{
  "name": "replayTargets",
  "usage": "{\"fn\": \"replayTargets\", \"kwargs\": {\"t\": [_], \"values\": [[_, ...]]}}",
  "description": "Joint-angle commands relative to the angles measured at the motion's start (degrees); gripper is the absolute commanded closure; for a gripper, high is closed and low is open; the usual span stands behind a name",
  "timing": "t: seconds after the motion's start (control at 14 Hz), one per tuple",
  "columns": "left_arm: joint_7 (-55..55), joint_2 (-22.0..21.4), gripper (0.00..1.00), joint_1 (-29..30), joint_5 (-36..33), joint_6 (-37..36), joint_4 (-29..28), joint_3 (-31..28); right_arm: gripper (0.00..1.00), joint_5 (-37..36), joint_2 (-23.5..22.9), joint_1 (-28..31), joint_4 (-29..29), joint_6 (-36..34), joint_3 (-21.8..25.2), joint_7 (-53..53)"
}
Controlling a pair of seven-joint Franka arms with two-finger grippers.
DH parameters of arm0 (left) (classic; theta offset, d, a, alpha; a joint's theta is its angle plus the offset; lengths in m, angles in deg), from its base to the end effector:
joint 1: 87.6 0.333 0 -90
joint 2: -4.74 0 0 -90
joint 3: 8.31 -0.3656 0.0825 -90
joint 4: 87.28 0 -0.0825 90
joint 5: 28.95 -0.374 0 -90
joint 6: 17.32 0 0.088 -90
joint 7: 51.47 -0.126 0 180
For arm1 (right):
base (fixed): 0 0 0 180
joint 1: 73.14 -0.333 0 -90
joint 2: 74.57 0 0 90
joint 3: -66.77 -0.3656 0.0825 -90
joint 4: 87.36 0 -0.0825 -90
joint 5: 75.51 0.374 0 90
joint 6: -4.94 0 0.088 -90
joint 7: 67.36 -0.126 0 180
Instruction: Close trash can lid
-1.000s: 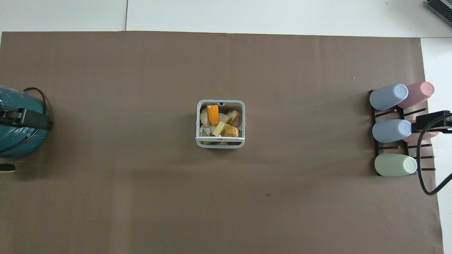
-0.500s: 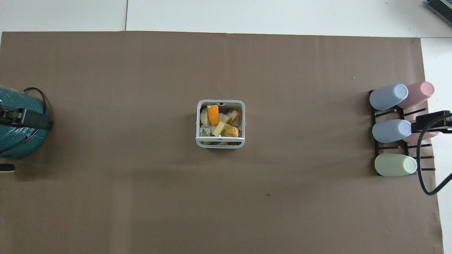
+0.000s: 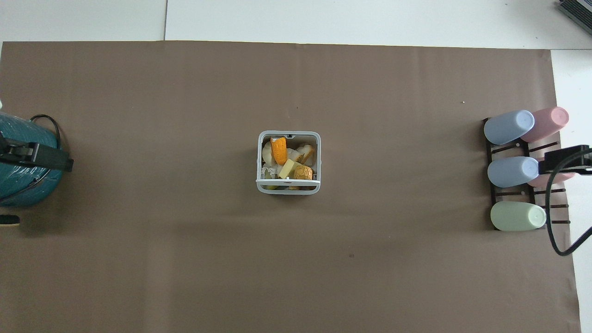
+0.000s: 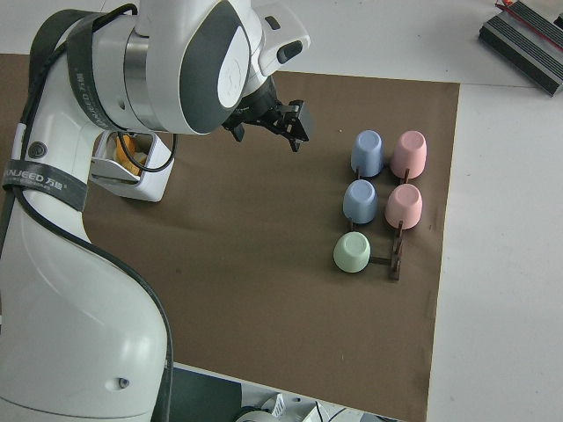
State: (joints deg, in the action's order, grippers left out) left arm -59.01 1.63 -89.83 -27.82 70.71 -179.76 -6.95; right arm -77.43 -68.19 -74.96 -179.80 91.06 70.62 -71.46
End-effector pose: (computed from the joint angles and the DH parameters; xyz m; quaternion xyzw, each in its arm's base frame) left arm 0.5194 -0.0355 0.6611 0.9952 -0.0972 -0.0114 0.0096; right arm 0.4965 -0.0245 0.6875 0.9984 -0.0544 0.0006 0.0130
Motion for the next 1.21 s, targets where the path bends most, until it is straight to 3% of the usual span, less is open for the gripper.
{"fn": "replayTargets", "kwargs": {"t": [0.0,0.07,0.14,0.29,0.5,0.64,0.71,1.14], "values": [[0.15,-1.2,0.0,-4.07,-0.25,4.14,-2.35,0.05,0.0,-0.11,1.53,0.33,-1.78,0.72,-0.34,-0.03],[0.33,-1.72,0.01,-5.4,-0.25,5.47,-3.58,0.05,0.0,-0.11,1.53,0.33,-1.78,0.72,-0.34,-0.03],[0.76,-2.33,0.11,-7.24,-0.25,6.61,-5.07,0.13,0.0,-0.11,1.53,0.33,-1.78,0.72,-0.34,-0.03],[3.65,-3.83,0.44,-10.49,-0.25,9.94,-8.58,0.13,0.0,-0.11,1.53,0.33,-1.78,0.72,-0.34,-0.12],[9.8,-6.2,0.61,-16.29,-0.25,16.71,-14.82,0.13,0.0,-0.11,1.53,0.33,-1.78,0.72,-0.34,-0.03],[10.61,-6.21,0.86,-19.2,-0.25,17.87,-16.07,0.22,0.0,-0.11,1.53,0.33,-1.78,0.72,-0.34,-0.03],[10.96,-6.12,0.91,-21.12,-0.25,18.74,-16.77,0.22,0.0,-0.11,1.53,0.33,-1.78,0.72,-0.34,-0.03],[19.66,-4.28,0.99,-31.59,-0.25,28.67,-20.99,0.22,0.0,-0.11,1.53,0.33,-1.78,0.72,-0.34,-0.12]]}}
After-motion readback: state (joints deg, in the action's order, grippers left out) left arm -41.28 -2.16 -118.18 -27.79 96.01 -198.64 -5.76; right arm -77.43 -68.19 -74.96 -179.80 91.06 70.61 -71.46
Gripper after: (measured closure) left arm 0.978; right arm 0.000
